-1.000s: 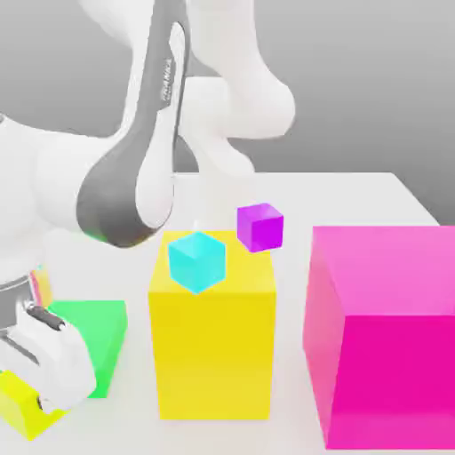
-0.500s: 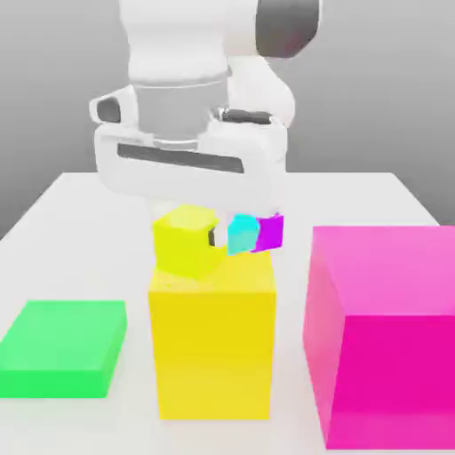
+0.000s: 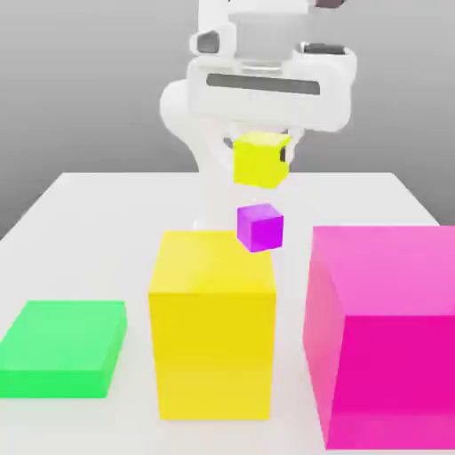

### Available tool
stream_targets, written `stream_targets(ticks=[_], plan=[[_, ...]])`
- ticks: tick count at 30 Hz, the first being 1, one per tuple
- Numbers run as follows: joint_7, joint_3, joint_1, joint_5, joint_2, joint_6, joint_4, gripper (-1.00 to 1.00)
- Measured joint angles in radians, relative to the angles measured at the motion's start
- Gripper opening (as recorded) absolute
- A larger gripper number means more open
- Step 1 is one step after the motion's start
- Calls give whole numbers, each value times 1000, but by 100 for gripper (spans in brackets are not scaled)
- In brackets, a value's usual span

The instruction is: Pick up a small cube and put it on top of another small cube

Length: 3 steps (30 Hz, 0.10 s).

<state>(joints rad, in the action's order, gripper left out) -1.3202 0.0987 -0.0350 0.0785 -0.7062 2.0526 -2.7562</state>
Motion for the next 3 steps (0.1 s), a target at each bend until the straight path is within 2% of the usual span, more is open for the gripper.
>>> stream_targets(ticks=[3], plan=[[0,0,0,0,0,0,0,100]])
